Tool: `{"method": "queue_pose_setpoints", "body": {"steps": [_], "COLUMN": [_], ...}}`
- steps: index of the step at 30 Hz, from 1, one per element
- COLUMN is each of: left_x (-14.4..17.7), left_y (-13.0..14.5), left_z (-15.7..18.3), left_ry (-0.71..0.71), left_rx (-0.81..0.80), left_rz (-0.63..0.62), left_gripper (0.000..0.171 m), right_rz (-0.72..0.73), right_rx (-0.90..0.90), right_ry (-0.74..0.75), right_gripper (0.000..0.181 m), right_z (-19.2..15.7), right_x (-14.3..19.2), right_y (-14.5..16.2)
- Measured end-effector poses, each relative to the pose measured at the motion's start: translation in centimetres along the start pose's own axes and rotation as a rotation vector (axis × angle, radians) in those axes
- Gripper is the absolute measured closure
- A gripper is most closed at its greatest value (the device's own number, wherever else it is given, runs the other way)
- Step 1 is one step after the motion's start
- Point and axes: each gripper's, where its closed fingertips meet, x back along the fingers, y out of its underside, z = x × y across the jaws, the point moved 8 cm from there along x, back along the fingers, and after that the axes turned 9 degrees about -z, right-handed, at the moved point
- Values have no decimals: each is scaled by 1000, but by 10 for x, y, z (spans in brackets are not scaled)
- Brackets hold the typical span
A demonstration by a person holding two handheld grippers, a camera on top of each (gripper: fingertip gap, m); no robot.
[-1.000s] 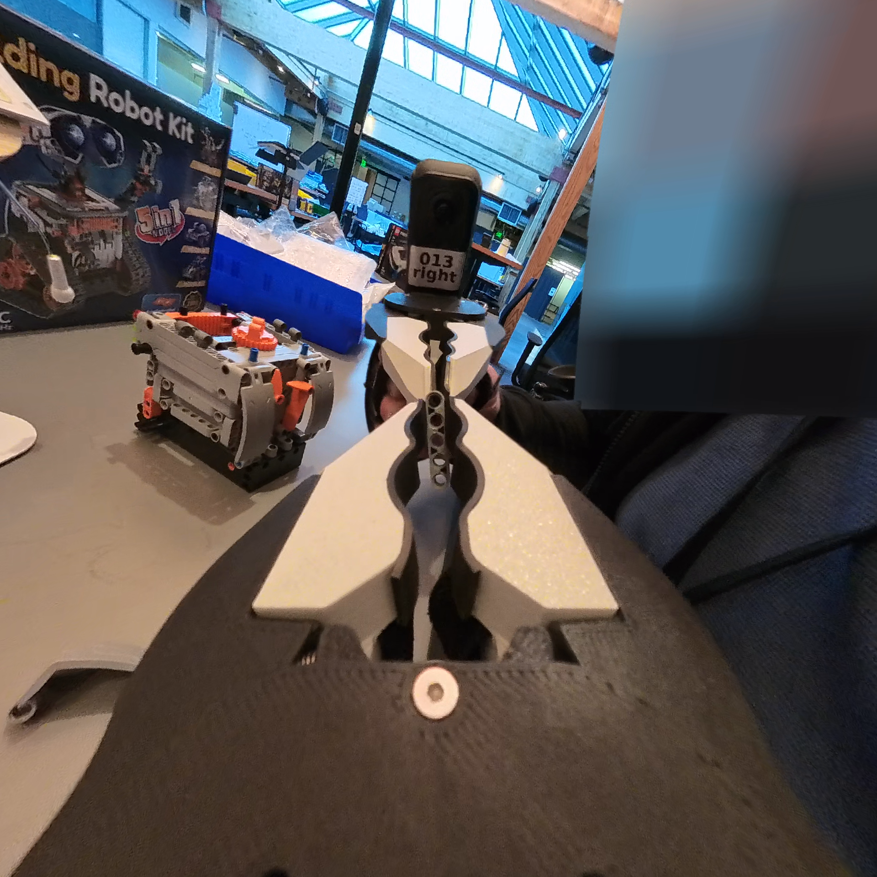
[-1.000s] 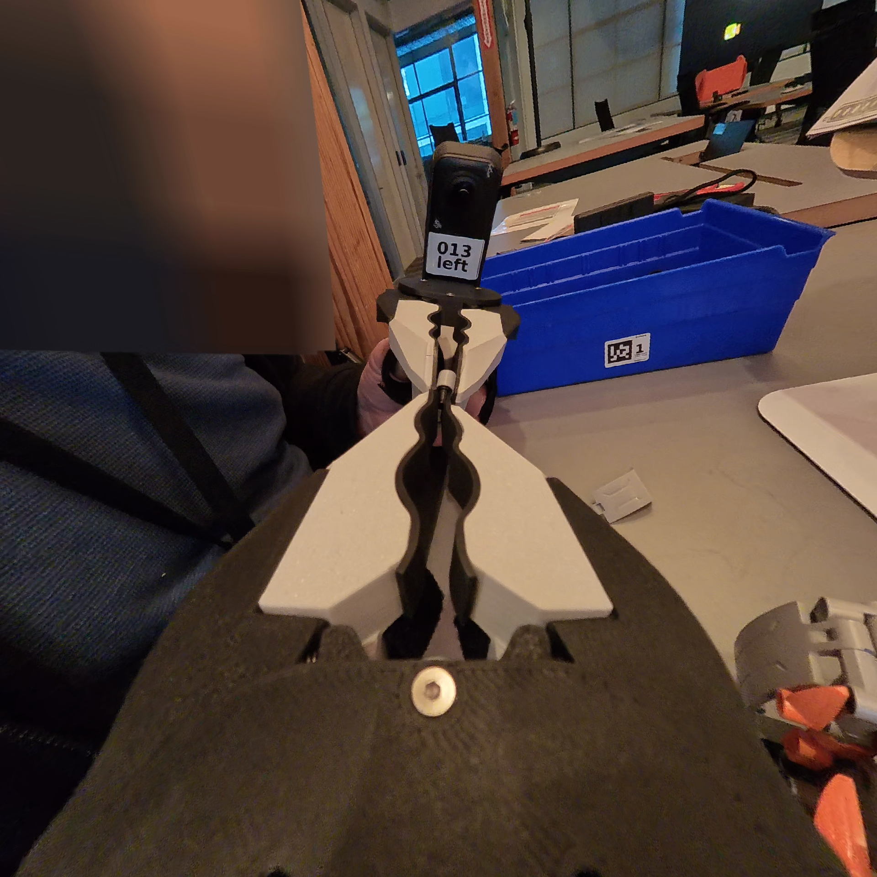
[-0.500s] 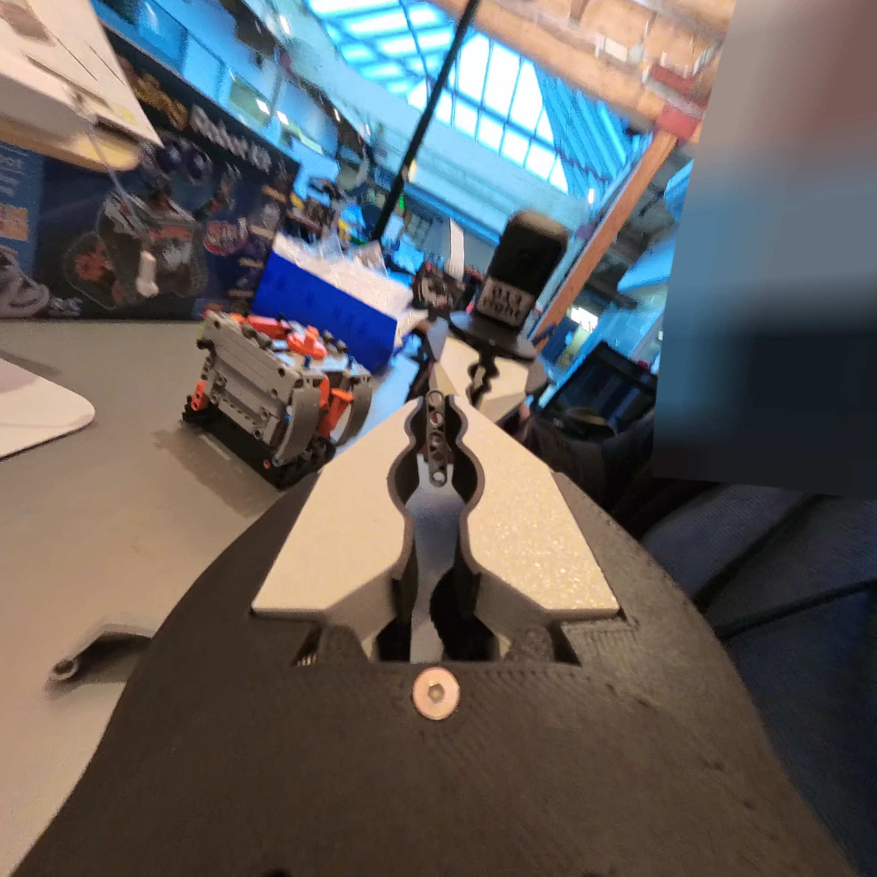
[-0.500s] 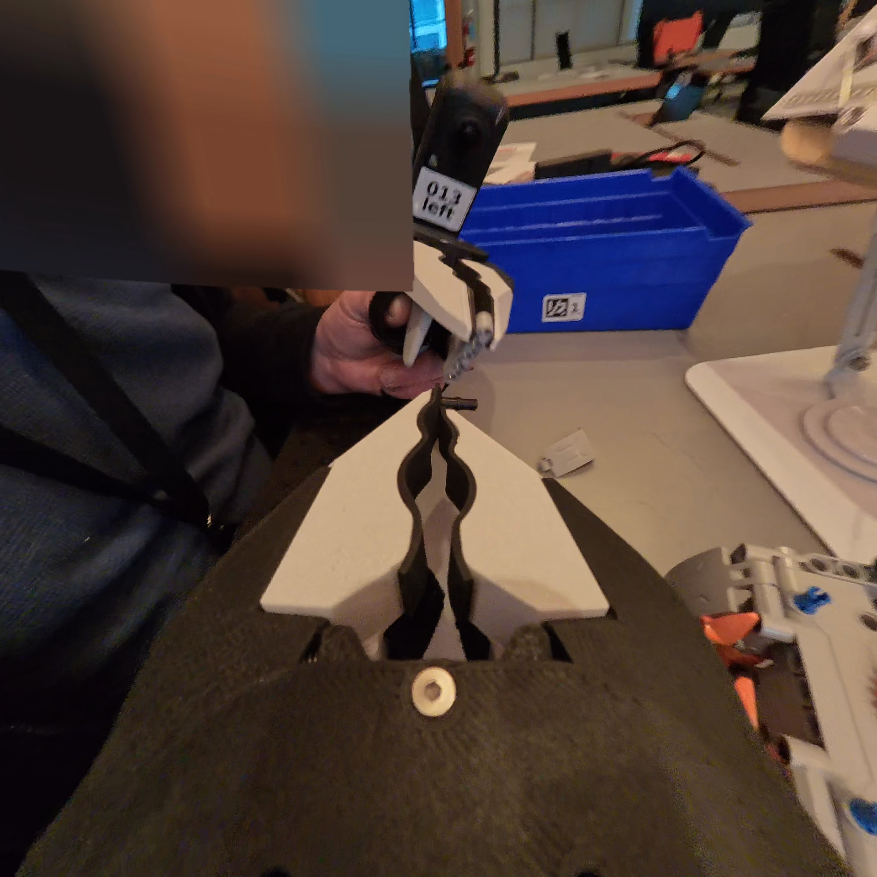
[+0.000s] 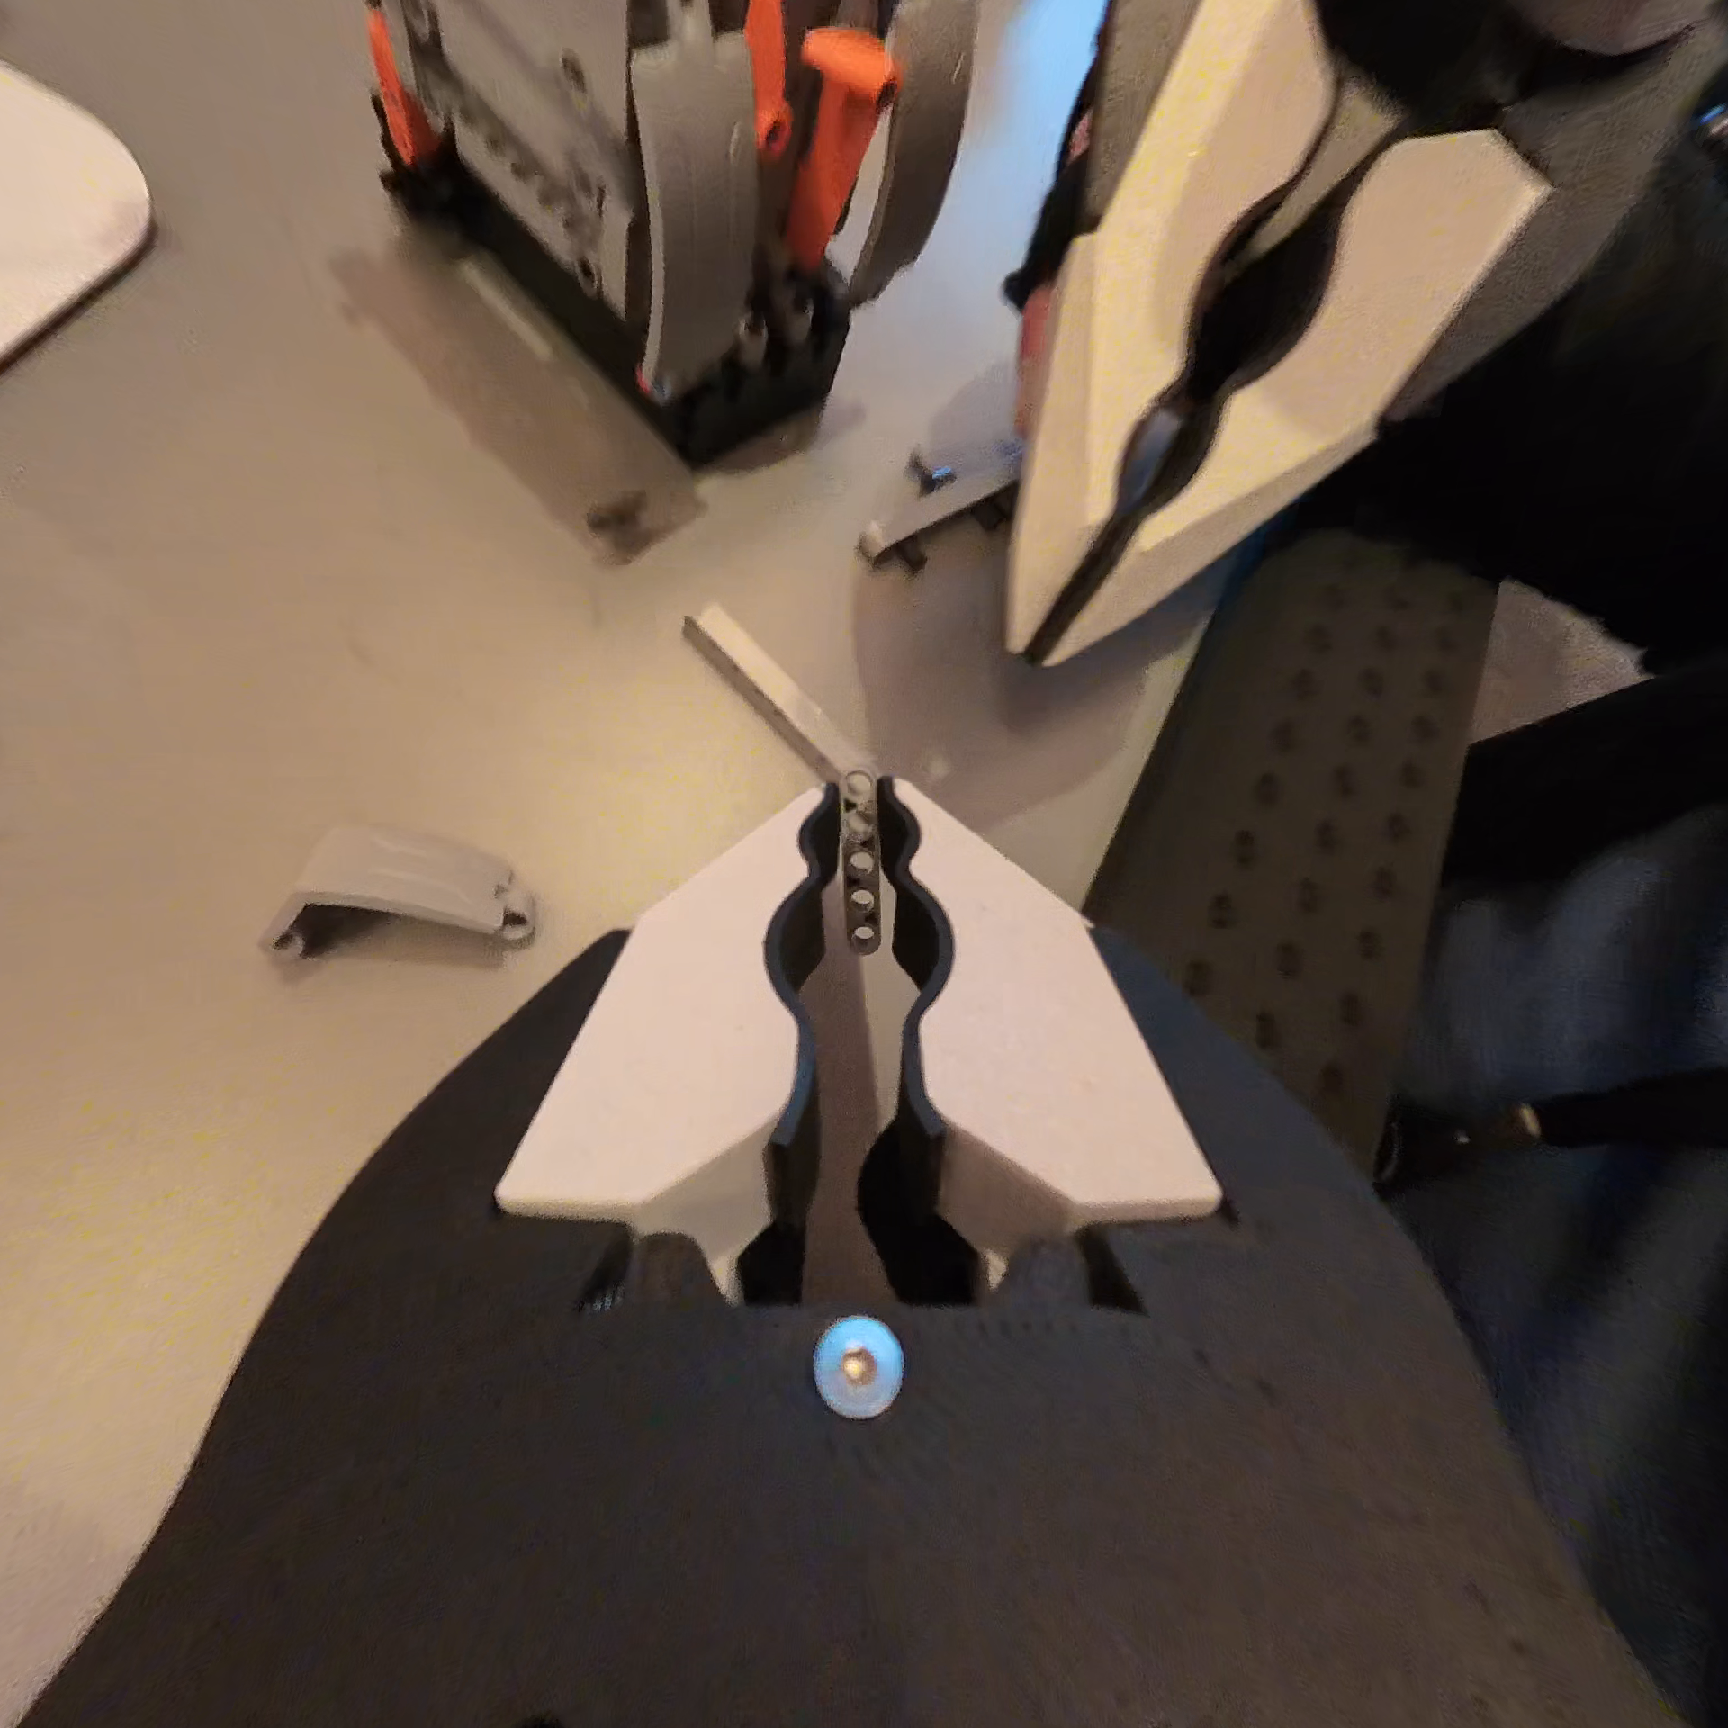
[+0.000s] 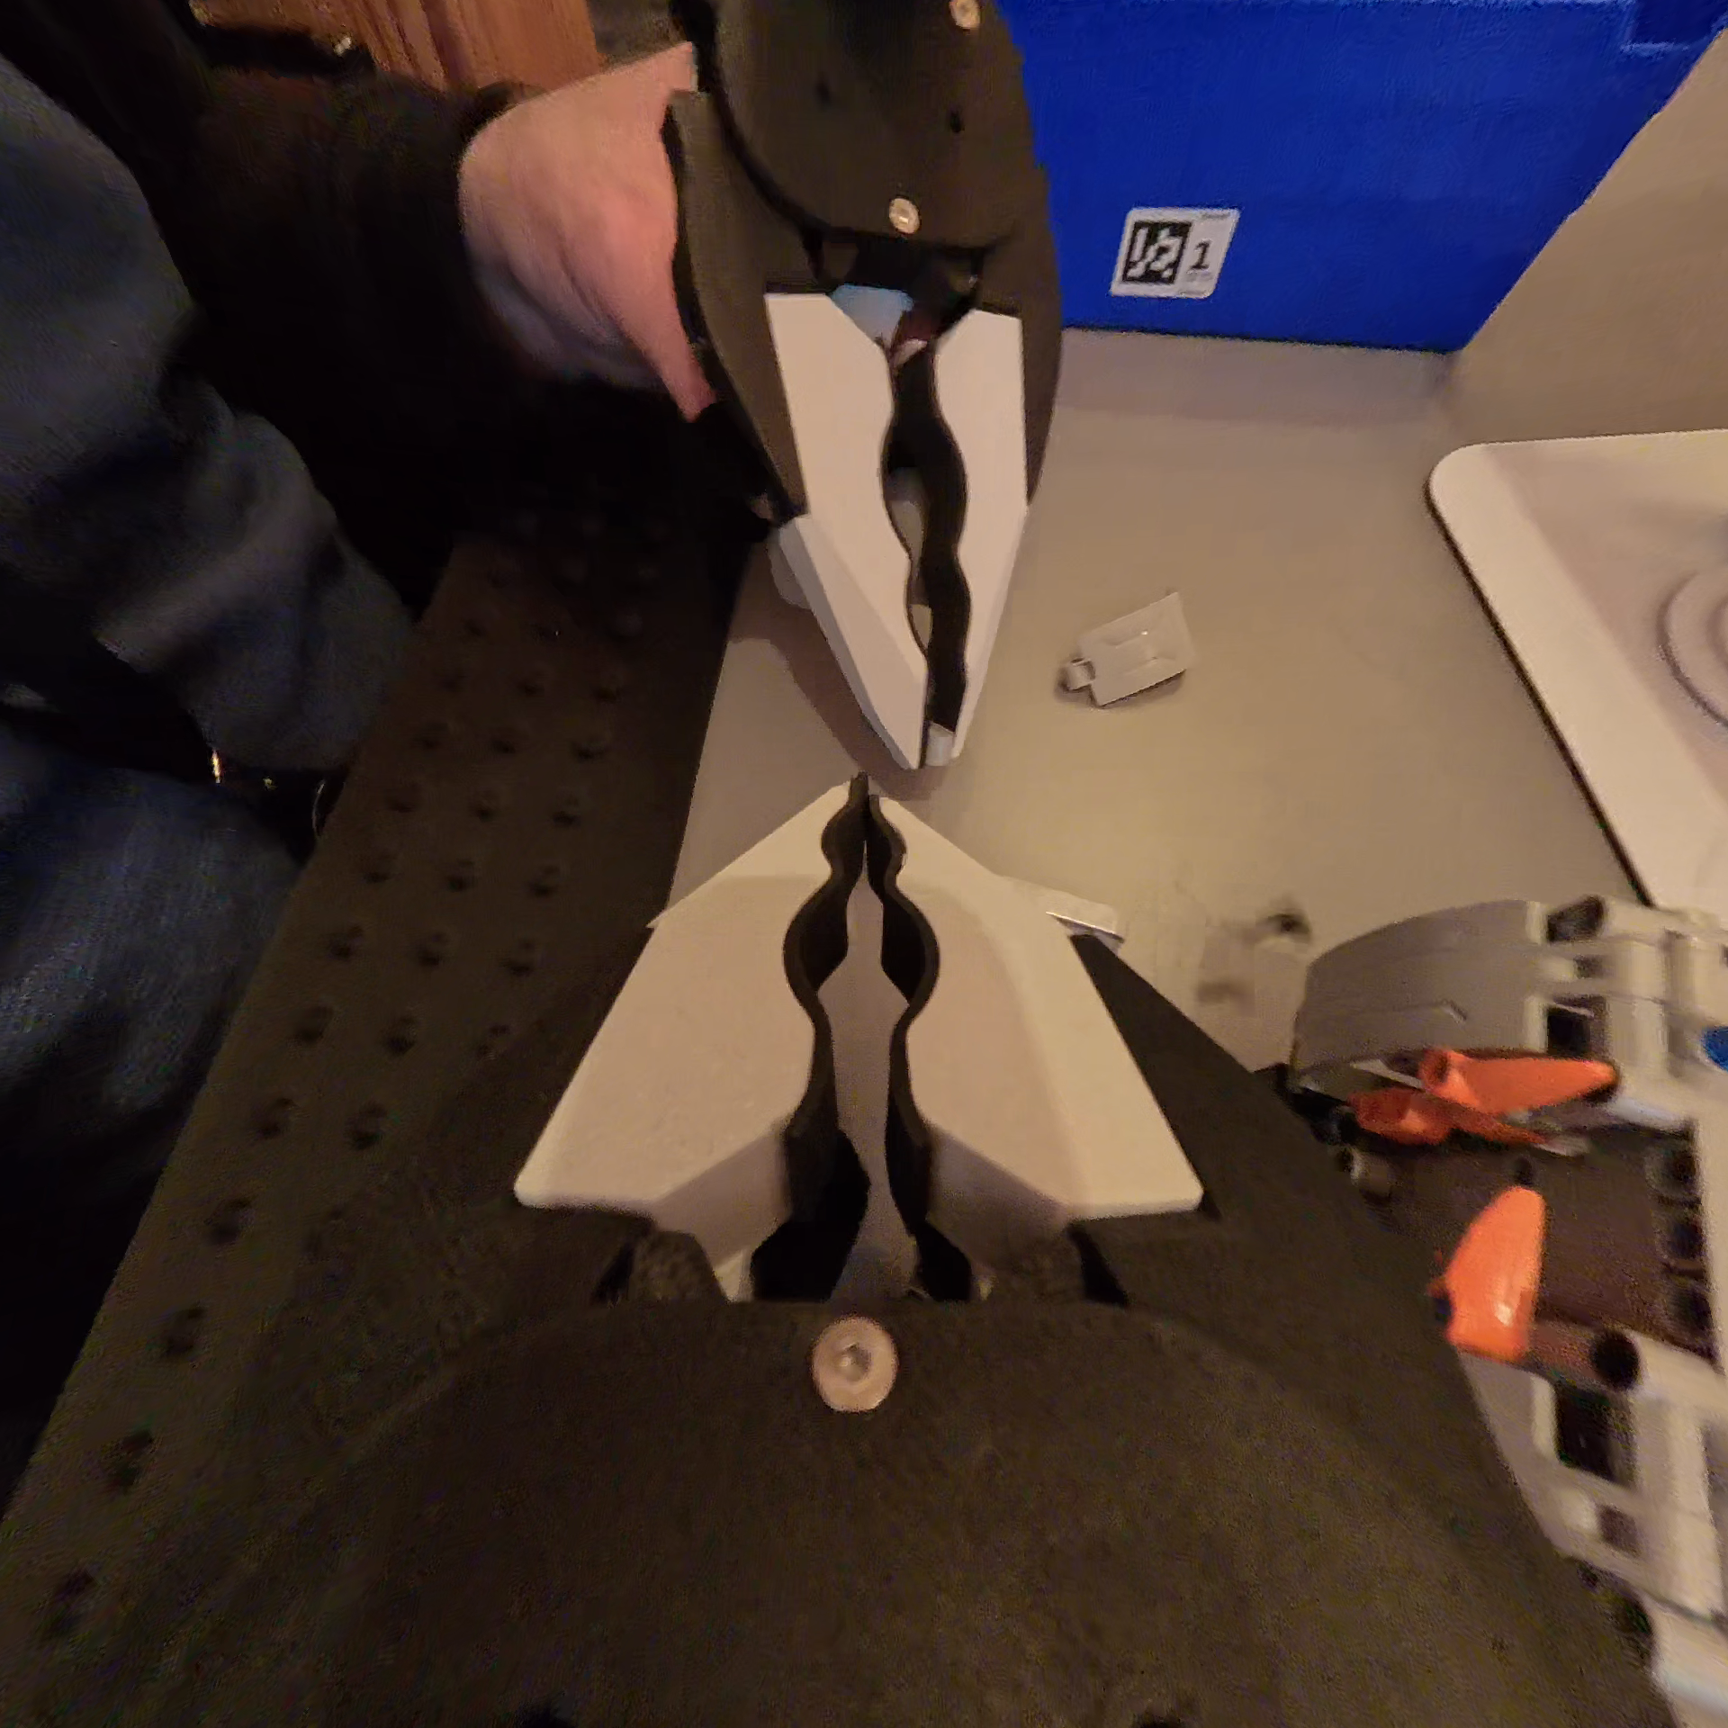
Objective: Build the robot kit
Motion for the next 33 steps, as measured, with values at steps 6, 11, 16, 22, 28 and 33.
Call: {"method": "queue_pose_setpoints", "body": {"steps": [6, 11, 16, 22, 28, 33], "left_x": [-12, -17, -12, 13, -9, -42], "left_y": [11, 11, 6, -28, -77, -106], "left_z": [-7, -11, -13, -25, -68, -103], "left_ry": [-7, 9, -9, -113, -210, -280], "left_rx": [20, 42, 22, -44, -88, -132], "left_rz": [-100, -113, -84, 15, -95, -124], "left_gripper": [166, 162, 137, 136, 137, 138], "right_rz": [-64, -138, -170, -40, 41, 69], "right_rx": [-32, -23, -1, 79, 41, 36], "right_ry": [-15, 33, 71, 168, 192, 181], "right_gripper": [181, 181, 170, 179, 178, 179], "right_z": [3, 5, 4, 3, 7, 6], "right_x": [-1, -6, -8, 24, 46, 50], "right_y": [11, 17, 17, 8, 15, 18]}}
